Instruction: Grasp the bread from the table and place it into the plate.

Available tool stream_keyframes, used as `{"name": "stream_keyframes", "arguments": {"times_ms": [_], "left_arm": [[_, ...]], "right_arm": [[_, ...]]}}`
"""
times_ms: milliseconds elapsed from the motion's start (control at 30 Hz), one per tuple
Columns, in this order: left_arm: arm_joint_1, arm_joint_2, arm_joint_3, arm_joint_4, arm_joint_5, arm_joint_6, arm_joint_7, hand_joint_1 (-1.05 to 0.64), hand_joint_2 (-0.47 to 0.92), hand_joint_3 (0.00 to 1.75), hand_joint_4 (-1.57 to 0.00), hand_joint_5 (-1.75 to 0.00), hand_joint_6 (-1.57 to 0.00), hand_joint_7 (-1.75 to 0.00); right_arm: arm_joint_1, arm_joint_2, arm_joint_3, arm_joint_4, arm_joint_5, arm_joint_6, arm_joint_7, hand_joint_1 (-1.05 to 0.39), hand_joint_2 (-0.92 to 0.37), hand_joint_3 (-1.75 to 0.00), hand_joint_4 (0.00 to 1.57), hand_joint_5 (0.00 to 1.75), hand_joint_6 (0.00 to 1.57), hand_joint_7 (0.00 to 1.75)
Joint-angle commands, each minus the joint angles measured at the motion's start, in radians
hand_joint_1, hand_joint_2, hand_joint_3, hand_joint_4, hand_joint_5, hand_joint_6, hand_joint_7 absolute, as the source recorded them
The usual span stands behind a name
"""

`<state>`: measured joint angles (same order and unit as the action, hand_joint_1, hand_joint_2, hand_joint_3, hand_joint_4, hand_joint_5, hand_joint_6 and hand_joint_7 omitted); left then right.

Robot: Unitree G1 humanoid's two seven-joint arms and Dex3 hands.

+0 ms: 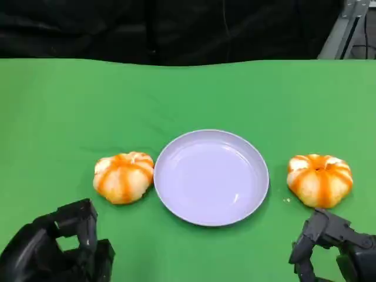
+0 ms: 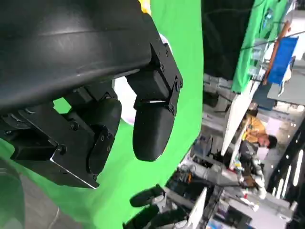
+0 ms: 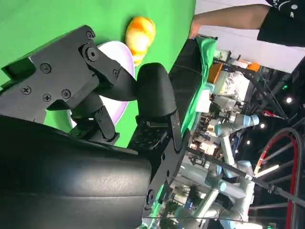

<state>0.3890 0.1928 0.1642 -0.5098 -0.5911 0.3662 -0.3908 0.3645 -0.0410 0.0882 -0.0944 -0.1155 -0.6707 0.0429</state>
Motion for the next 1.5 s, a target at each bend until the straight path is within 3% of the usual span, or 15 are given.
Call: {"name": "stream_keyframes", "arguments": {"times_ms": [33,100,200,233,267,333,400,533,667,800,1033,1167,1500], "left_arm": [[0.022,-0.055,-0.010,0.021,0.100,-0.177,0.015,0.25,0.52,1.60,-0.87,-1.75,-0.73,-1.75],[0.027,-0.067,-0.030,0.073,0.226,-0.365,-0.001,0.14,0.47,1.41,-0.60,-1.69,-0.57,-1.63],[0.026,-0.054,-0.059,0.161,0.439,-0.639,0.014,-0.05,0.44,1.14,-0.54,-1.42,-0.58,-1.31],[0.026,-0.048,-0.066,0.181,0.497,-0.698,0.029,-0.24,0.58,0.80,-0.50,-1.17,-0.59,-1.04],[0.026,-0.046,-0.069,0.196,0.533,-0.736,0.040,-0.31,0.68,0.59,-0.51,-1.03,-0.64,-0.86],[0.020,-0.029,-0.068,0.230,0.665,-0.826,0.084,-0.45,0.82,0.30,-0.41,-0.81,-0.61,-0.58],[0.013,-0.007,-0.066,0.248,0.769,-0.871,0.120,-0.56,0.90,0.14,-0.27,-0.62,-0.55,-0.34],[0.000,0.018,-0.072,0.241,0.923,-0.871,0.186,-0.70,0.92,0.07,-0.10,-0.49,-0.48,-0.18],[0.001,0.027,-0.082,0.242,0.942,-0.867,0.213,-0.72,0.92,0.06,-0.08,-0.48,-0.47,-0.16],[-0.068,0.041,-0.113,0.208,1.186,-0.785,0.272,-0.83,0.92,0.03,-0.01,-0.45,-0.43,-0.08],[-0.067,0.054,-0.135,0.201,1.202,-0.758,0.301,-0.85,0.92,0.02,0.00,-0.44,-0.44,-0.05],[-0.350,0.081,-0.262,0.425,1.528,-0.616,0.395,-0.86,0.90,0.01,-0.01,-0.34,-0.39,-0.01],[-0.496,0.095,-0.369,0.569,1.569,-0.472,0.433,-0.87,0.91,0.00,-0.01,-0.29,-0.37,0.00]], "right_arm": [[0.005,-0.007,-0.004,-0.003,0.009,-0.006,-0.001,-0.11,-0.50,-1.23,0.86,1.75,0.77,1.55],[0.004,-0.009,-0.004,-0.001,0.013,-0.009,0.001,-0.11,-0.50,-1.23,0.86,1.75,0.76,1.55],[0.007,-0.010,-0.005,-0.007,0.011,0.001,0.001,-0.11,-0.50,-1.22,0.86,1.75,0.77,1.55],[0.008,-0.010,-0.005,-0.008,0.010,0.003,0.001,-0.11,-0.50,-1.21,0.86,1.75,0.76,1.55],[0.008,-0.010,-0.005,-0.009,0.010,0.004,0.001,-0.11,-0.51,-1.21,0.86,1.75,0.76,1.55],[0.007,-0.010,-0.007,-0.008,0.007,0.002,0.000,-0.11,-0.51,-1.21,0.85,1.75,0.76,1.55],[0.001,-0.010,-0.005,0.003,0.014,-0.007,0.002,-0.11,-0.51,-1.22,0.85,1.75,0.76,1.55],[-0.001,-0.011,-0.005,-0.002,0.011,0.002,0.004,-0.12,-0.51,-1.22,0.85,1.75,0.76,1.55],[-0.001,-0.011,-0.005,-0.001,0.011,0.001,0.004,-0.13,-0.51,-1.22,0.85,1.75,0.76,1.55],[0.004,-0.011,-0.009,-0.016,0.006,0.022,0.001,-0.11,-0.51,-1.20,0.85,1.75,0.76,1.56],[0.005,-0.011,-0.008,-0.019,0.006,0.026,0.002,-0.11,-0.52,-1.19,0.85,1.75,0.76,1.55],[0.001,-0.014,-0.012,-0.003,0.008,0.006,0.002,-0.10,-0.52,-1.19,0.85,1.75,0.76,1.55],[0.008,-0.006,-0.004,-0.023,-0.001,0.029,-0.003,-0.12,-0.51,-1.20,0.85,1.75,0.76,1.56]]}}
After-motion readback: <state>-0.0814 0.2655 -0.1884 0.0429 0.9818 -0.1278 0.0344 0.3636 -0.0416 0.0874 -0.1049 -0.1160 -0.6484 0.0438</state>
